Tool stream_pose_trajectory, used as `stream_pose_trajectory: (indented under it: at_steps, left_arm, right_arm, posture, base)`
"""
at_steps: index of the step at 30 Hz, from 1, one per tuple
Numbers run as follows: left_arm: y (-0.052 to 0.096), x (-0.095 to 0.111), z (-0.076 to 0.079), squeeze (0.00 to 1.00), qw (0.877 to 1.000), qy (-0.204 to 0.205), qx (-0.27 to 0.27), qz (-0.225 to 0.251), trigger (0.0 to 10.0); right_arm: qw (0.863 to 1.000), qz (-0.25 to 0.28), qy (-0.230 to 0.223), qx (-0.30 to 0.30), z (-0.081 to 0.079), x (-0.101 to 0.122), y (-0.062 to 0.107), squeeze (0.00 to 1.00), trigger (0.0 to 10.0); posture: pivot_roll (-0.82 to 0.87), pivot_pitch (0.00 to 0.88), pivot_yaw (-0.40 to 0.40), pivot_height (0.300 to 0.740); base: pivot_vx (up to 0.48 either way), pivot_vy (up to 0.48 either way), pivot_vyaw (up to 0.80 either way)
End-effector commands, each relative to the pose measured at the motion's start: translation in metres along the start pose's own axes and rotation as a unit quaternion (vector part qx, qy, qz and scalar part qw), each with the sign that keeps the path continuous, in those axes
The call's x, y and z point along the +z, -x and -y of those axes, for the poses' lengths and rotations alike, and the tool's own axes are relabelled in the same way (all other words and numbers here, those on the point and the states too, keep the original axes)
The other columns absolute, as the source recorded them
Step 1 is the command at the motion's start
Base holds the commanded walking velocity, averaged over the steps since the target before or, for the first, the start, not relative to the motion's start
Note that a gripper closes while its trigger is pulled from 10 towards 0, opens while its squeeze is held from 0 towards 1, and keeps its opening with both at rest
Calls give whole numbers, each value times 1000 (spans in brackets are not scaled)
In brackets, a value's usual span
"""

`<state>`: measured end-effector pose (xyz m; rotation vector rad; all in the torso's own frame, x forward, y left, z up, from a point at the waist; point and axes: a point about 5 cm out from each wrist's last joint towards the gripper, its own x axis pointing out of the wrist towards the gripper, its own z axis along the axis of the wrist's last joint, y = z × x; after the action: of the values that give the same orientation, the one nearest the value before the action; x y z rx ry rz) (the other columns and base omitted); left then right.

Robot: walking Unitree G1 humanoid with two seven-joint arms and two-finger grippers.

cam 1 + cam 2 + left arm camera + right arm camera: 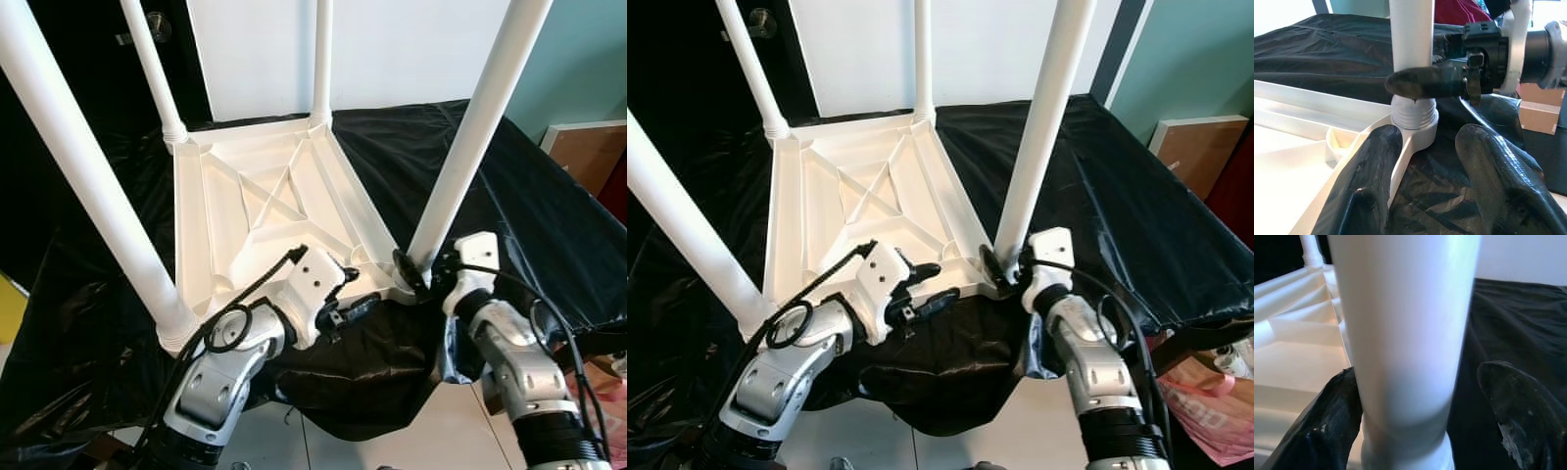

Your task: Building children table

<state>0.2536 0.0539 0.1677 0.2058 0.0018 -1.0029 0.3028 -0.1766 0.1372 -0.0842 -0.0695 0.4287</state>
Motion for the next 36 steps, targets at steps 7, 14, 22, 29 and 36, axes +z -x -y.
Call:
stream_pose_trajectory:
  at_steps: [7,14,22,29,36]
  left_arm:
    - [-5,2,-3,0,1000,-7,14,5,10000]
    - [-6,2,-2,0,1000,-6,12,5,10000]
    - [-3,2,-2,0,1000,-4,15,1,10000]
    - [-3,2,-3,0,1000,-3,17,2,10000]
    - [-3,2,-2,0,1000,-1,16,2,10000]
  right_arm:
    - [994,-27,14,109,5,-3,-19,0,10000]
    - [985,-48,42,160,-5,-10,-33,0,0]
    - [985,-56,49,157,2,-15,-32,0,0]
    - [991,-45,30,119,7,-17,-30,0,10000]
    - [996,-48,36,59,8,-20,-29,0,10000]
  posture:
    - [-132,47,-6,740]
    - [-123,50,-3,740]
    - [-113,57,-2,740]
    - [-118,61,-1,740]
    - [-121,62,-3,740]
  base:
    - [0,0,0]
    - [0,0,0]
    - [0,0,0]
    - [0,0,0]
    - [0,0,0]
